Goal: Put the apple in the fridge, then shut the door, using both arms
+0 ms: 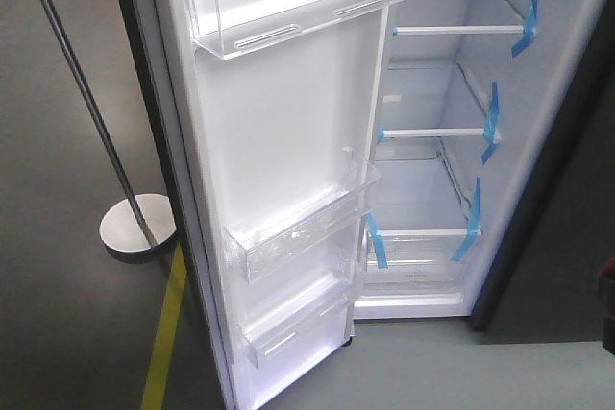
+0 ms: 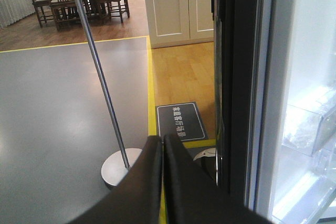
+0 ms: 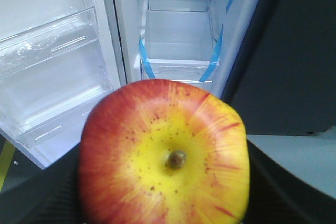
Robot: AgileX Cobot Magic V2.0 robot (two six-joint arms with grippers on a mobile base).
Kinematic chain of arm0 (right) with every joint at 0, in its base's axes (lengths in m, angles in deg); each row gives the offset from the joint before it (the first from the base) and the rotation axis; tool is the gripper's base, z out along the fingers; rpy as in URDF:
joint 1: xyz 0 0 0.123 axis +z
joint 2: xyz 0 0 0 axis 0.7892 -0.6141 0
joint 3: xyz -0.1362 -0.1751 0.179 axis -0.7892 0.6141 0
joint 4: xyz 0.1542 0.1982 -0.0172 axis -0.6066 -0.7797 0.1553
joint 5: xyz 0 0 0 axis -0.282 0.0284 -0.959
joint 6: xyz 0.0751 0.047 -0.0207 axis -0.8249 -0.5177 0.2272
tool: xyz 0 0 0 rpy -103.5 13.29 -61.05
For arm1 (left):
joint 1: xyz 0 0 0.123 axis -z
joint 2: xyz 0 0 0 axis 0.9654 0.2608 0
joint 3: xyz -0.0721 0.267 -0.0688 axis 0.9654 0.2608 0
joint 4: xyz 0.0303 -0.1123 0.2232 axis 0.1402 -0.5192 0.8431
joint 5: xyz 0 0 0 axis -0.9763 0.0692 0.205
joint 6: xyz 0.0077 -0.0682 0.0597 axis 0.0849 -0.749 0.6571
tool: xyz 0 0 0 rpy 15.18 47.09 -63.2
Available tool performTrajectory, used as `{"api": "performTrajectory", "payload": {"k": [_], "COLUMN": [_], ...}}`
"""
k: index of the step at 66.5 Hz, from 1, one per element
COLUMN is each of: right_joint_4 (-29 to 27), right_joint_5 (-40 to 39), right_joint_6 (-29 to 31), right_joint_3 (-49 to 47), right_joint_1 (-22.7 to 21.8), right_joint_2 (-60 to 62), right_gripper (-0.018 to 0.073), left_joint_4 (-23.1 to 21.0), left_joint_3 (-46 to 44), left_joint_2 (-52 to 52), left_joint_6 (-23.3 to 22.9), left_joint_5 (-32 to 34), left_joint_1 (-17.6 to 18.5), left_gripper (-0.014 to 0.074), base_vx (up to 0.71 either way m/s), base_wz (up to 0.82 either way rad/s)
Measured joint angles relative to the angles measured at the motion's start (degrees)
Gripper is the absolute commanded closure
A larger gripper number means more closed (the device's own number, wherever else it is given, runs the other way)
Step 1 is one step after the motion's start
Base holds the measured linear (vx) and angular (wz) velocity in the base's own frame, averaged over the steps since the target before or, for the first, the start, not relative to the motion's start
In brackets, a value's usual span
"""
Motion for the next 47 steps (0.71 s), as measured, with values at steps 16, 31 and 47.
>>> {"api": "performTrajectory", "payload": {"k": [16, 31, 47], "right_joint_4": [0.0, 0.0, 0.0], "right_joint_5": [0.0, 0.0, 0.0], "right_joint_6": [0.0, 0.0, 0.0], "right_joint_3": [0.0, 0.0, 0.0], "right_joint_1": [0.0, 0.0, 0.0], "right_joint_2": [0.0, 0.0, 0.0], "right_gripper": [0.0406, 0.0406, 0.0406], "left_joint_4": [0.0, 0.0, 0.0], "left_joint_3": [0.0, 0.0, 0.0], "left_joint_2": [0.0, 0.0, 0.0], "left_joint_6": [0.0, 0.0, 0.0], "left_joint_5": [0.0, 0.0, 0.0], "left_joint_1": [0.0, 0.0, 0.0], "left_gripper": [0.0602, 0.0602, 0.0602], "base_vx": [0.05, 0.05, 0.05], "base_wz": [-0.01, -0.01, -0.01]}}
